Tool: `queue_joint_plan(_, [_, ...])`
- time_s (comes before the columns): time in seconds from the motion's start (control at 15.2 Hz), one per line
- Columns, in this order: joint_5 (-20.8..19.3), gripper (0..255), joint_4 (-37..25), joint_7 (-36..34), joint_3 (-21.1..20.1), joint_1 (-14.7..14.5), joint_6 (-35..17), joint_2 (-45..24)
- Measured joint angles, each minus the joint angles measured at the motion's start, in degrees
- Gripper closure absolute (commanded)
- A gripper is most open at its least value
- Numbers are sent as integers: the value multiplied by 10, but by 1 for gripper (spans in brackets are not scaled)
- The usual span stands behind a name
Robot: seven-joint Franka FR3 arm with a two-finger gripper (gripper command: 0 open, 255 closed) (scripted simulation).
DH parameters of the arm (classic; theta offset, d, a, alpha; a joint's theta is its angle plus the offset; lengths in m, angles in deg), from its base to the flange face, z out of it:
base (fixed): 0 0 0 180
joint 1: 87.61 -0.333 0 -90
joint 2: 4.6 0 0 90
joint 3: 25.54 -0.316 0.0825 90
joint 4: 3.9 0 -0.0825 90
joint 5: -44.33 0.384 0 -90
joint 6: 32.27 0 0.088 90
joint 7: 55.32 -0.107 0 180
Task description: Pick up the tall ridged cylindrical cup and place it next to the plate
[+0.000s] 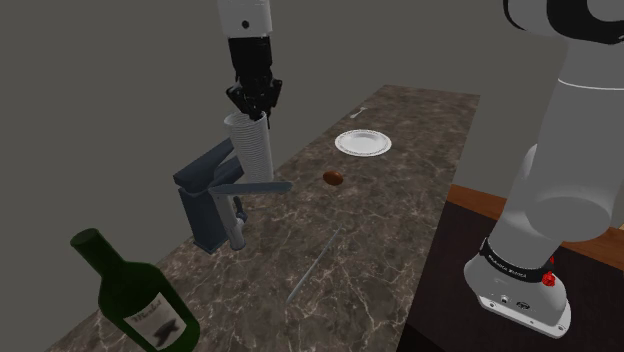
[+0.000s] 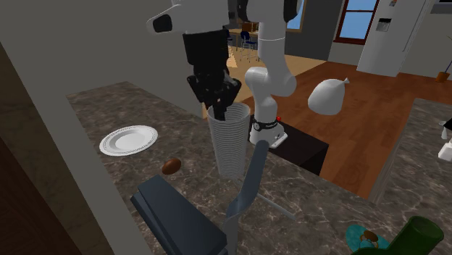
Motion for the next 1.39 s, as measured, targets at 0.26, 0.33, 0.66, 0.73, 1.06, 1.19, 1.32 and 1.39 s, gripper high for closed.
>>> queue_joint_plan(0.26, [10,255,21,27,12,17,11,31])
queue_joint_plan(0.33, [14,255,37,42,19,25,9,43])
queue_joint_plan(0.66, [29,255,114,113,53,59,3,108])
queue_joint_plan(0.73, [28,255,119,130,62,67,4,113])
queue_joint_plan(1.06, [30,255,167,199,102,96,11,159])
queue_joint_plan(1.19, [26,255,177,228,119,108,13,168])
queue_joint_plan(1.32, [23,255,188,254,135,119,16,180])
queue_joint_plan(1.39, [20,255,190,269,144,125,17,181])
